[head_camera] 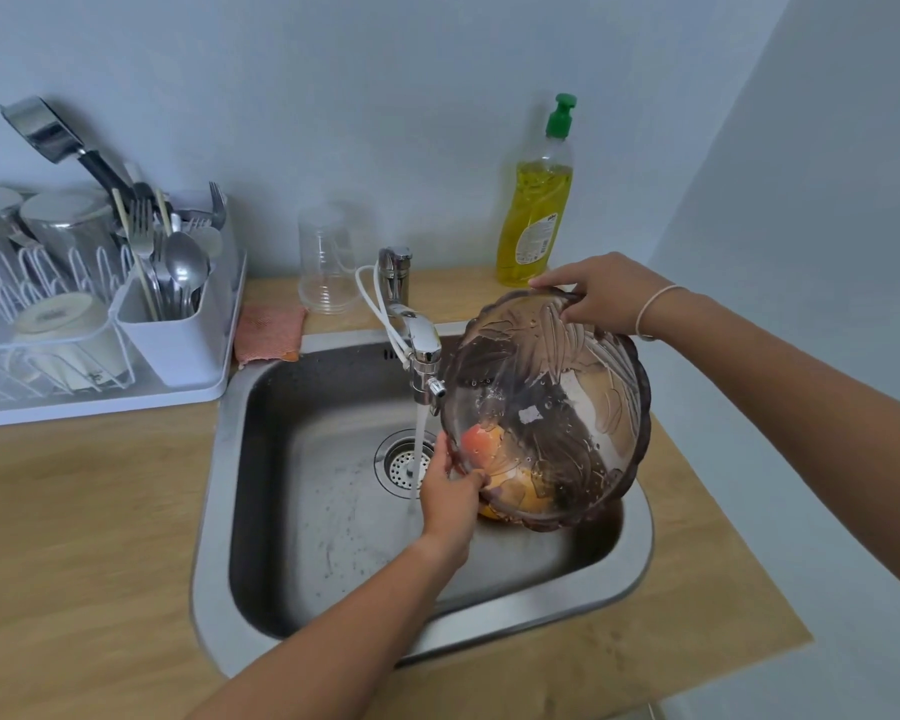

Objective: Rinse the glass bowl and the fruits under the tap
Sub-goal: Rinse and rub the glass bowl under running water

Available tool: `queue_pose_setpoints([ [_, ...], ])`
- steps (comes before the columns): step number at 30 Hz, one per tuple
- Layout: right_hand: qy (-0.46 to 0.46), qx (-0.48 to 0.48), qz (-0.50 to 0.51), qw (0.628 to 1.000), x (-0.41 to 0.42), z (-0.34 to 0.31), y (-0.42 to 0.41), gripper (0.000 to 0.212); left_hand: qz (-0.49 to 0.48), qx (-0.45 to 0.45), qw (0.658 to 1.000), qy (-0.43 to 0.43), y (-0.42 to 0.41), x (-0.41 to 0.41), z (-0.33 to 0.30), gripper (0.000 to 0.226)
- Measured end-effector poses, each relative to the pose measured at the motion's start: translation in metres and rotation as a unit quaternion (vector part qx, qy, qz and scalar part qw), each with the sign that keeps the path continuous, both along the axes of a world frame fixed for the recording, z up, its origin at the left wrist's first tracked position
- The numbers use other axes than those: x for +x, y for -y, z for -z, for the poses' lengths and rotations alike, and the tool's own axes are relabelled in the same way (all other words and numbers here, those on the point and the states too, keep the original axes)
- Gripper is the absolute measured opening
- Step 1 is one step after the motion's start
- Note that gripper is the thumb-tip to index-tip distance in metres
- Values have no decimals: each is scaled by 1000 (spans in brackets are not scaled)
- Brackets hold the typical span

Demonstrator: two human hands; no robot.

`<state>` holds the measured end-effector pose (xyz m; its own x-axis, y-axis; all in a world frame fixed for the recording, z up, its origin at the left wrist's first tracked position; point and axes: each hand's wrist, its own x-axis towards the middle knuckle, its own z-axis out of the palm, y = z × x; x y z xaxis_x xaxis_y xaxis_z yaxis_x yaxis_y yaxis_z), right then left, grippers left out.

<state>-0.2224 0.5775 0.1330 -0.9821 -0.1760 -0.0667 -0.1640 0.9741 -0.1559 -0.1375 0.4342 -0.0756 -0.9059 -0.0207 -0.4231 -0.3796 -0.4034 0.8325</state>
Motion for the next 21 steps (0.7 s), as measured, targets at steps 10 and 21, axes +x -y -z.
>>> queue_pose_setpoints([
  [10,4,-22,15,1000,8,-3,1,48,18,5,1000,-3,5,-1,1,75],
  [21,47,-142,142,978,43,30,-38,47,102,-70,992,-24,23,11,-7,69],
])
